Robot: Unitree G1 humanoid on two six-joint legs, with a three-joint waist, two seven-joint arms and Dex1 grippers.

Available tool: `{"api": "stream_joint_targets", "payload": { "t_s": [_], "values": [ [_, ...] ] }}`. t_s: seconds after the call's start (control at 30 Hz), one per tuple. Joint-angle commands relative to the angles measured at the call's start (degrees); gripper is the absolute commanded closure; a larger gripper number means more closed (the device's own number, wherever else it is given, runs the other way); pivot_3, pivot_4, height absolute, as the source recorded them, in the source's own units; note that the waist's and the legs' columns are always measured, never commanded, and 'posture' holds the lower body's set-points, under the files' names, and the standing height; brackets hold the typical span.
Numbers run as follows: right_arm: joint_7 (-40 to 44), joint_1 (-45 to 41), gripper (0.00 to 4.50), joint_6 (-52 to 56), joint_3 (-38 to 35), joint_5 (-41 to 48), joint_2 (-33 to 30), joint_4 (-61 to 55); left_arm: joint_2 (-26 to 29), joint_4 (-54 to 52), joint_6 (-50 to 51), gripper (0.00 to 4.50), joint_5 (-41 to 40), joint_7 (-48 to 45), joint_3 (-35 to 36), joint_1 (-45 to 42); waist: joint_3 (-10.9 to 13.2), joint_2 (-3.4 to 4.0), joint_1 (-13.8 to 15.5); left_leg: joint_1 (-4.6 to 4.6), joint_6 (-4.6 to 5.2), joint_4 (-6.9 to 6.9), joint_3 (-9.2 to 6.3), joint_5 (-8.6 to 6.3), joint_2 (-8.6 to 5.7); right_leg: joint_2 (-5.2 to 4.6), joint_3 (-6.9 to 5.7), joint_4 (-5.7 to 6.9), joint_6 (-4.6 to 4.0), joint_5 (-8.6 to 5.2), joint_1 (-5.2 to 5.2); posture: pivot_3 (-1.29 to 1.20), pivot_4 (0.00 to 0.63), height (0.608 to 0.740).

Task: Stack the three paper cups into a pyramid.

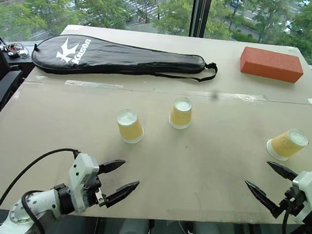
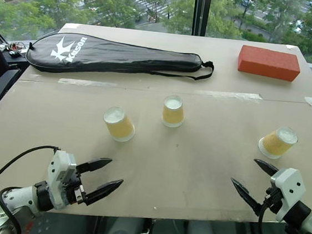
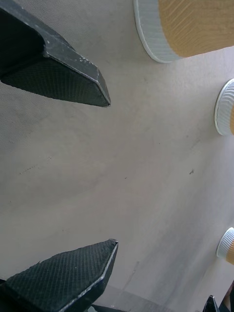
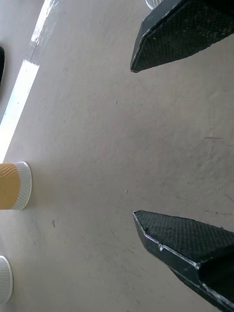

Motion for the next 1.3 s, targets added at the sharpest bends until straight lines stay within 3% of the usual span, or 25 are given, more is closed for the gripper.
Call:
{"api": "stream_joint_targets", "payload": {
  "t_s": [0.03,0.27,0.5,0.63,0.87,1.1,1.2,1.3],
  "values": [
    [-0.24,-2.72,0.00,-2.12,1.68,-1.51,0.38,0.40,-0.32,1.60,-2.44,0.04,-0.42,-1.11,0.97,-2.42,0.00,0.00,0.00,0.00,0.00,0.00,0.00,0.00,0.00,0.00,0.00,0.00,0.00,0.00,0.00,0.00,0.150,0.740],
    [-3.96,-14.63,0.00,-0.14,11.13,-5.06,2.85,1.13,-3.28,7.04,-7.60,0.04,0.17,-1.45,2.55,-6.78,-0.04,0.02,-0.35,0.08,0.00,0.05,0.02,0.00,0.02,0.06,0.01,0.08,-0.05,0.04,0.04,0.00,0.150,0.740],
    [-10.94,-35.50,0.00,11.55,22.48,-10.53,4.96,6.82,-1.99,4.44,-9.12,0.04,-5.41,-8.67,4.23,-4.59,-0.02,-0.03,-0.30,0.06,0.01,0.04,0.03,0.01,0.03,0.09,0.02,0.07,-0.18,0.11,0.00,0.00,0.150,0.740],
    [-13.60,-47.70,0.00,16.14,28.09,-11.88,10.59,13.35,-1.11,3.87,-8.76,0.04,-8.41,-10.84,6.78,-2.97,0.00,-0.01,-0.37,0.00,0.01,0.03,0.03,0.01,0.04,0.11,0.02,0.07,-0.29,0.18,-0.07,0.00,0.150,0.740],
    [-15.11,-62.88,0.00,20.78,32.91,-12.22,20.72,25.36,-1.48,2.41,-10.01,0.04,-9.01,-12.12,10.14,1.21,0.01,0.01,-0.46,-0.10,0.01,0.00,0.02,0.01,0.06,0.14,0.00,0.07,-0.32,0.21,-0.14,0.00,0.150,0.740],
    [-15.38,-68.69,0.00,19.76,33.28,-14.29,24.35,35.66,-2.64,0.74,-11.11,0.04,-7.98,-11.53,10.31,3.78,0.01,0.01,-0.37,-0.10,0.01,0.00,0.01,0.01,0.06,0.12,-0.02,0.08,-0.34,0.22,-0.15,0.00,0.150,0.740],
    [-14.58,-69.25,0.80,20.04,32.51,-14.25,24.11,37.05,-3.07,0.34,-11.52,0.00,-7.53,-10.96,10.12,4.27,0.02,0.02,-0.54,-0.10,0.01,0.00,0.05,0.01,0.05,0.11,0.00,0.08,-0.34,0.22,-0.15,0.00,0.150,0.740],
    [-13.45,-69.14,2.16,19.18,31.92,-14.35,23.05,35.89,-3.22,0.37,-11.61,0.00,-6.99,-10.72,9.43,4.16,0.03,0.04,-0.54,-0.09,0.01,-0.01,0.03,0.01,0.06,0.13,0.00,0.10,-0.34,0.22,-0.17,0.00,0.150,0.740]
  ]
}}
